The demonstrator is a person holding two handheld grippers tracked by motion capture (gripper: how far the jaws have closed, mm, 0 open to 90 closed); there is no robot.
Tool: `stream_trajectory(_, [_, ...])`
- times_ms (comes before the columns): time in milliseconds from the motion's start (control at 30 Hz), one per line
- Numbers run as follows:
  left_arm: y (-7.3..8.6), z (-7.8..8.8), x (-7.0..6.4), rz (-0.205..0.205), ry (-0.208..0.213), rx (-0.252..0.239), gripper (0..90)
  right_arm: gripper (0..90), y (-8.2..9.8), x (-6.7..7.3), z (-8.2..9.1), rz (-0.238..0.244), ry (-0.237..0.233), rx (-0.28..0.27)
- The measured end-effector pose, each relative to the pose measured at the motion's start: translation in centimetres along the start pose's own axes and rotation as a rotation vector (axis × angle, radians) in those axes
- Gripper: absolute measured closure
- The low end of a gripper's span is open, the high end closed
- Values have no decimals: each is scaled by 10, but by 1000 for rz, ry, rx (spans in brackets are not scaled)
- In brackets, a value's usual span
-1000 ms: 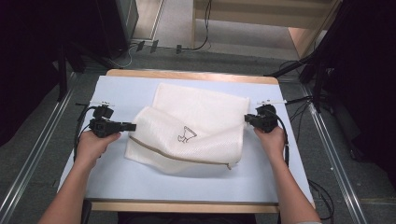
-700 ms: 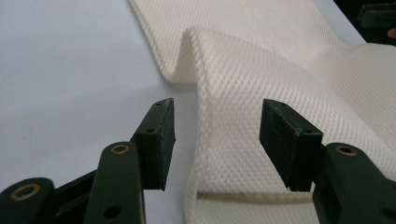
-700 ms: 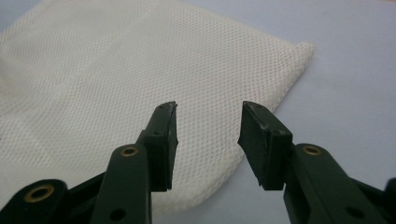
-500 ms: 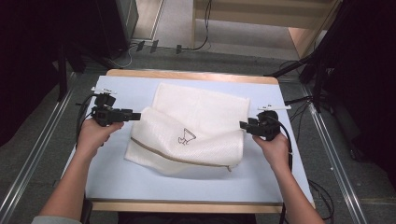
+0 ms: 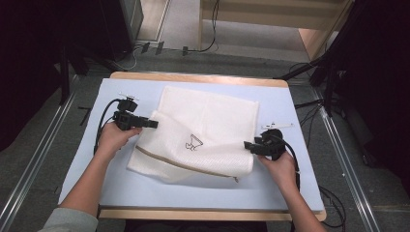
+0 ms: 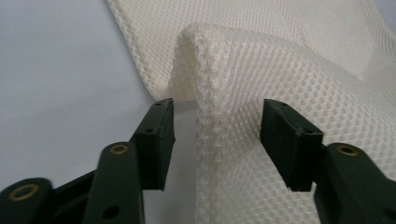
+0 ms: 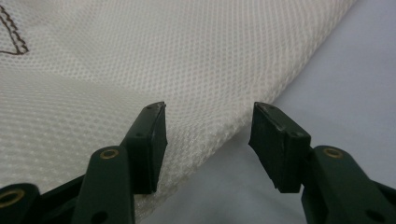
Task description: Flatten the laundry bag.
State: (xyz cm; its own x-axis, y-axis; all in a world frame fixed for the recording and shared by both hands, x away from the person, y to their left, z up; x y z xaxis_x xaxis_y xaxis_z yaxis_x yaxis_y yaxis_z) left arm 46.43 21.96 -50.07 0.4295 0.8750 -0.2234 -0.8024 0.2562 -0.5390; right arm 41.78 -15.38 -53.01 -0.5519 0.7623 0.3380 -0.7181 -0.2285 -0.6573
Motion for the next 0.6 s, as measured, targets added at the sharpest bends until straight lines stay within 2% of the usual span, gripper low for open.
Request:
stream_trajectory(67, [2,-3,-2,-6,4,11,502,460,5,-1,-4,-21,-1,11])
stream_trajectory(100, [2,-3,-2,-6,4,11,559,460,5,-1,-4,-21,-1,11])
stream_trajectory(133, [4,-6,-4,-16,12,22,590,463,11,-2,-8,-29,4,35])
stream_trajectory(200, [6,-8,-6,-16,17,32,668,505,12,-1,-10,-4,23,28])
stream_trajectory(233, [7,-9,-7,-10,22,38,693,543,12,0,-10,-4,29,31])
stream_trajectory(300, [9,-11,-8,20,46,46,743,675,12,1,-11,22,40,34])
stream_trajectory(333, [9,-11,-8,20,46,46,771,675,12,1,-11,22,40,34])
stream_trajectory(367, [10,-11,-8,10,45,48,799,838,13,4,-12,41,26,49])
stream_trajectory(400, [10,-10,-8,9,49,46,818,847,13,6,-14,34,-3,60])
stream_trajectory(433, [10,-9,-8,11,51,44,835,856,12,6,-14,31,-10,62])
stream_trajectory(500, [10,-8,-8,10,51,40,855,860,11,5,-15,43,-15,73])
stream_trajectory(600, [12,-1,-6,6,37,26,868,864,-1,0,-18,41,-11,62])
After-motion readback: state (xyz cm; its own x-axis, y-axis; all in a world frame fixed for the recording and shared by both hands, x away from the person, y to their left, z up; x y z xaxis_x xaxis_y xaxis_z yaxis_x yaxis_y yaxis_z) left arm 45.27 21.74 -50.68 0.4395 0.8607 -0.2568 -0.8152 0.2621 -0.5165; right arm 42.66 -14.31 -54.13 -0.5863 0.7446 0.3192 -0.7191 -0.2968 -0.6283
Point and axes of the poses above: each handheld gripper's, and its own axes: z roughly backward along the jaws, y roughly out of its underside, x roughly to its left, the point moved 10 cm from there along -z, roughly forward along the jaws, and after that the axes turned 11 degrees about -y, right-handed, at the moved point
